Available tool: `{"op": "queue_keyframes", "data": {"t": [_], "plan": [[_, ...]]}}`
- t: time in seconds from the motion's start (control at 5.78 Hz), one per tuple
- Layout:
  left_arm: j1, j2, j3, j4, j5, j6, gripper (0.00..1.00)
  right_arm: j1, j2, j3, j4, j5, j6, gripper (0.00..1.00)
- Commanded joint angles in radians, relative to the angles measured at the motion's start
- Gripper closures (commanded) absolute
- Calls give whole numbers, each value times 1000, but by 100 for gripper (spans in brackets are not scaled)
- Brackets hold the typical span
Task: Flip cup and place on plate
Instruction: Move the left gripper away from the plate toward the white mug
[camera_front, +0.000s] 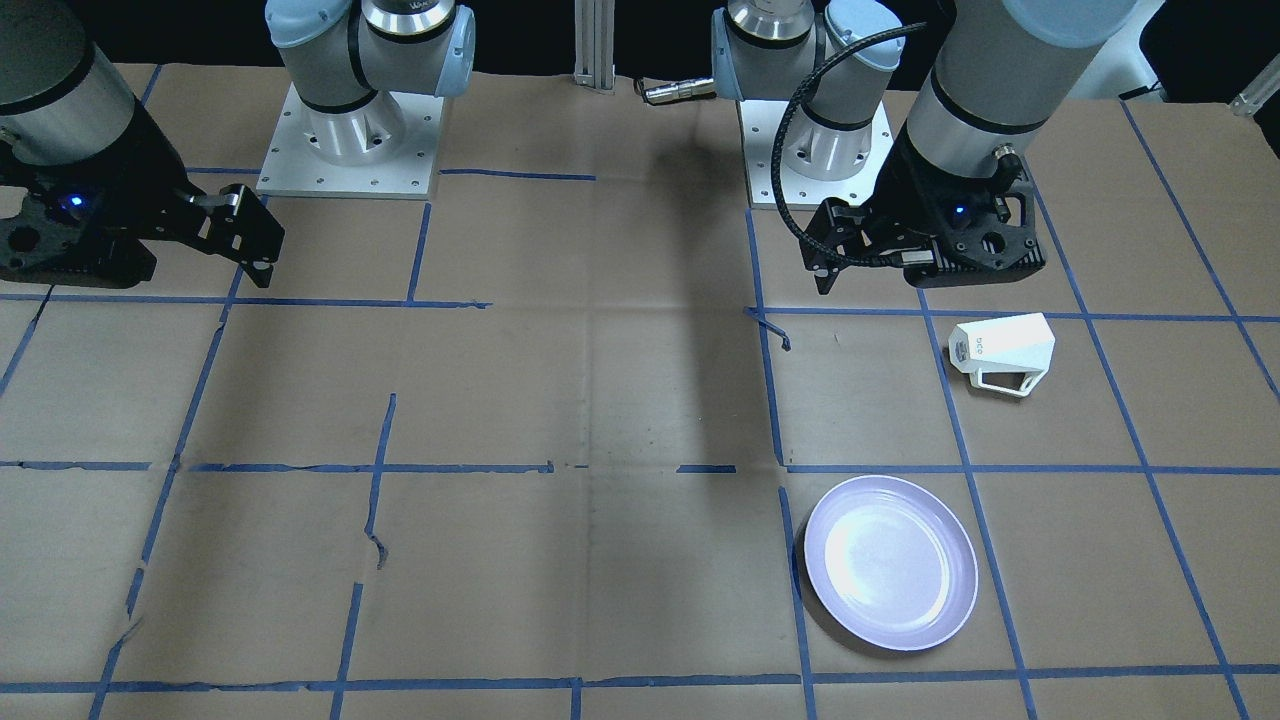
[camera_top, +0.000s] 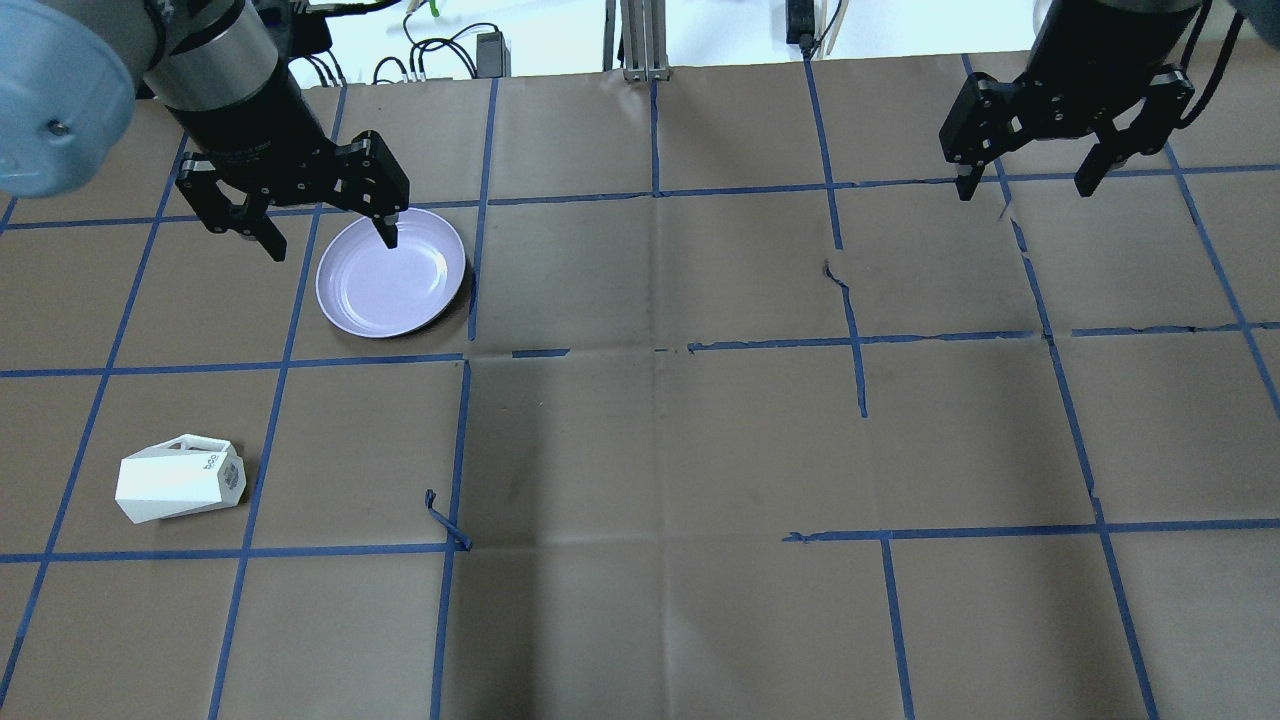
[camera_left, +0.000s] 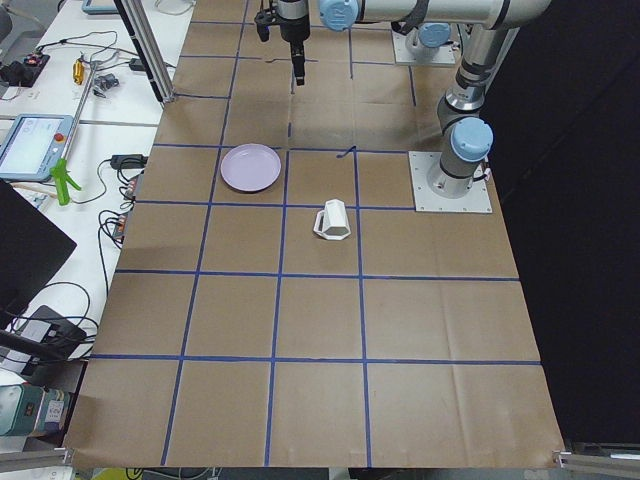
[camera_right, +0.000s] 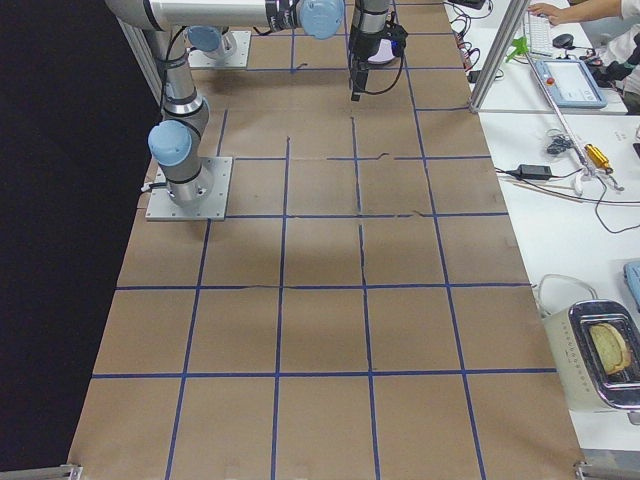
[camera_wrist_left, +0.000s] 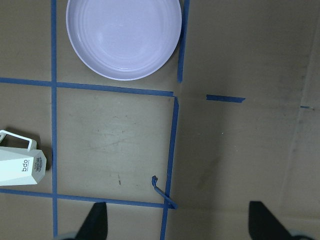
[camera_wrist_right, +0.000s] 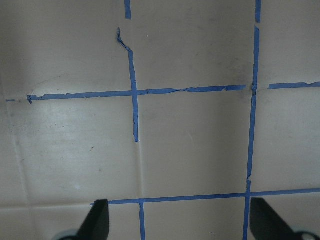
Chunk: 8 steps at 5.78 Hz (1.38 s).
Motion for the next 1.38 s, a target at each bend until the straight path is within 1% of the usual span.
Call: {"op": "queue_keyframes", "data": {"t": [0.0,0.17,0.35,0.52,0.87,1.04,1.21], "plan": [[-1,3,-6,33,0,12,1,0,0,0,0,0,0,0],[17,12,-9,37,2,82,1,0,0,0,0,0,0,0],[86,26,-26,37,2,194,1,0,0,0,0,0,0,0],[196,37,-54,37,-3,295,1,0,0,0,0,0,0,0],[354,57,-91,31,-1,492,1,0,0,0,0,0,0,0],[449,55,-107,25,-3,608,1,0,0,0,0,0,0,0],[558,34,-120,22,-10,673,1,0,0,0,0,0,0,0]]}}
